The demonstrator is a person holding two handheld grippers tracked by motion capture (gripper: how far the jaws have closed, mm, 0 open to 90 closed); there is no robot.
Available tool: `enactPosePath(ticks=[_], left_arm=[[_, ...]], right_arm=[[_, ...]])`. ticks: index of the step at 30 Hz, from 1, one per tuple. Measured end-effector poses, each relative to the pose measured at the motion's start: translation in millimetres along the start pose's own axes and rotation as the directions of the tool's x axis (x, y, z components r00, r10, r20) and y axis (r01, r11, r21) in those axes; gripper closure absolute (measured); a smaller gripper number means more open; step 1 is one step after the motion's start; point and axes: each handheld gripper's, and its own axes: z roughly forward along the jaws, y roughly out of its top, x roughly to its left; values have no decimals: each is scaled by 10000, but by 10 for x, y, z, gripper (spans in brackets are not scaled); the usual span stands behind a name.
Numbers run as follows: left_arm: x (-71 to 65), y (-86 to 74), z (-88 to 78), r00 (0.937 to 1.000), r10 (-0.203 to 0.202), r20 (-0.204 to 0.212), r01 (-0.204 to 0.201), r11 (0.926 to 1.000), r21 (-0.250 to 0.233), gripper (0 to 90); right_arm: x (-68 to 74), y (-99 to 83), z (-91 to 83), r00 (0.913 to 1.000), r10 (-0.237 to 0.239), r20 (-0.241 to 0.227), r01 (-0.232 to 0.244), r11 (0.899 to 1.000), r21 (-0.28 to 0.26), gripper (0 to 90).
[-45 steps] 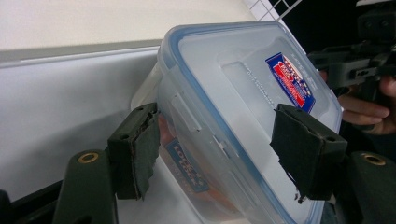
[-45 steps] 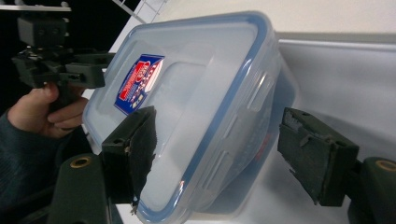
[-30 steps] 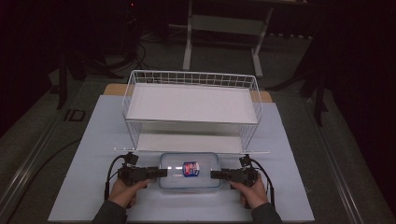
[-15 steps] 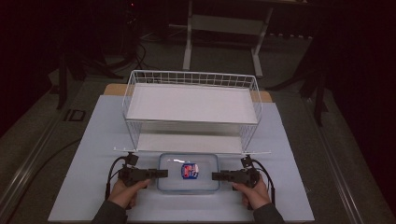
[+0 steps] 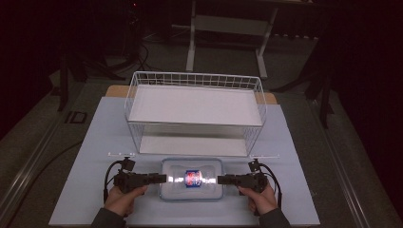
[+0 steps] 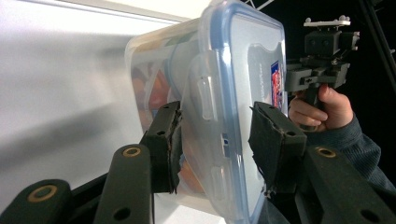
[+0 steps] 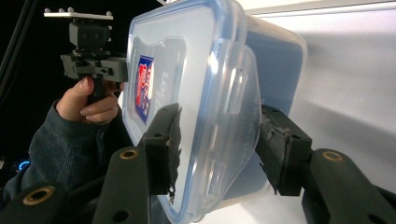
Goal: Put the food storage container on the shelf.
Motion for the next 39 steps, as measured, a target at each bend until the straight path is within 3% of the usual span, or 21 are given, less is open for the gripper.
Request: enactPosePath(ticks=[5,22,30,39], left_arm=[[-61,-4,-5,9994,279,-209,-281,9996,-90,545],[-194,26,-33,9974,703,-162,-710,9966,-422,544],[-338,93,-99,9931,1160,-176,-1170,9907,-697,544],[-489,150,-176,9882,1533,-80,-1533,9831,-1002,542]], right_arm=[[43,-2,-35,9999,-155,32,155,9998,-110,535],[168,33,-150,9974,-712,135,719,9954,-630,541],[314,89,-251,9936,-1109,212,1124,9894,-920,541],[536,141,-367,9828,-1772,529,1824,9758,-1208,541]])
